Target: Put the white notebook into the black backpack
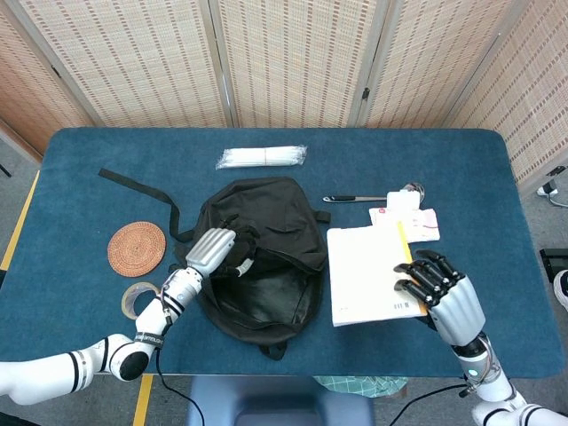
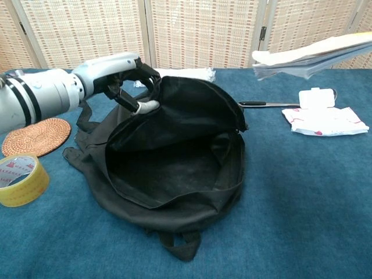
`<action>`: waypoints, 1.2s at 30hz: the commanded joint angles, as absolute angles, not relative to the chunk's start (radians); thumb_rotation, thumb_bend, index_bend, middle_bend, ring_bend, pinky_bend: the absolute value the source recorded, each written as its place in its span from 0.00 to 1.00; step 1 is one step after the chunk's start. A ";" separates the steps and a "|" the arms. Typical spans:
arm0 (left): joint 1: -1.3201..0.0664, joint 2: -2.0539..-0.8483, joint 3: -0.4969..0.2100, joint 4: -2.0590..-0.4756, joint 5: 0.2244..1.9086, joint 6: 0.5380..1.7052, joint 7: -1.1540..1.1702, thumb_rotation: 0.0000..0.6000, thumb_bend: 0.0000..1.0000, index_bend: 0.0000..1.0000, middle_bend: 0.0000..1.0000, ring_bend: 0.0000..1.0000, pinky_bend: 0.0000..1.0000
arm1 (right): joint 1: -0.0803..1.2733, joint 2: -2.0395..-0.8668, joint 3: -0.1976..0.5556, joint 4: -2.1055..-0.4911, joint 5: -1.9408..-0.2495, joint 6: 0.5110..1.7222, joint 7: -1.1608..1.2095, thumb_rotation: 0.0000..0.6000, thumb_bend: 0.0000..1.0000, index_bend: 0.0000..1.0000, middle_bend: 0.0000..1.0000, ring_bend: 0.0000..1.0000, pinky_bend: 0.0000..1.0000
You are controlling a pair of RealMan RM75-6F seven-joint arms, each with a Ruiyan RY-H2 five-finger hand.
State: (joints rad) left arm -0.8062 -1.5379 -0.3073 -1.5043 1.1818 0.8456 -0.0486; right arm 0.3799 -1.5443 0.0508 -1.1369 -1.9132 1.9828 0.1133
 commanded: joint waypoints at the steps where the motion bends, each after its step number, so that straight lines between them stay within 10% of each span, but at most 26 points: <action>1: -0.838 -1.514 -0.349 -1.505 1.114 0.837 -0.004 1.00 0.52 0.61 0.34 0.30 0.07 | 0.404 -1.564 0.020 -1.233 -1.992 1.985 0.123 1.00 0.45 0.83 0.49 0.49 0.38; 15: -0.918 -1.467 -0.402 -1.525 0.883 0.798 0.077 1.00 0.52 0.61 0.34 0.29 0.06 | 0.491 -1.700 0.001 -1.266 -2.028 1.784 0.142 1.00 0.45 0.83 0.49 0.49 0.41; 36: -0.940 -1.406 -0.401 -1.558 0.810 0.764 0.000 1.00 0.52 0.60 0.34 0.28 0.06 | 0.692 -2.102 0.078 -0.618 -1.911 1.613 0.321 1.00 0.45 0.83 0.52 0.56 0.48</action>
State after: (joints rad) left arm -0.9402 -1.4078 -0.4019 -1.5561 0.8118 0.7649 0.0012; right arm 0.6528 -2.0324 0.0595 -0.7175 -1.9396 1.6315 0.2839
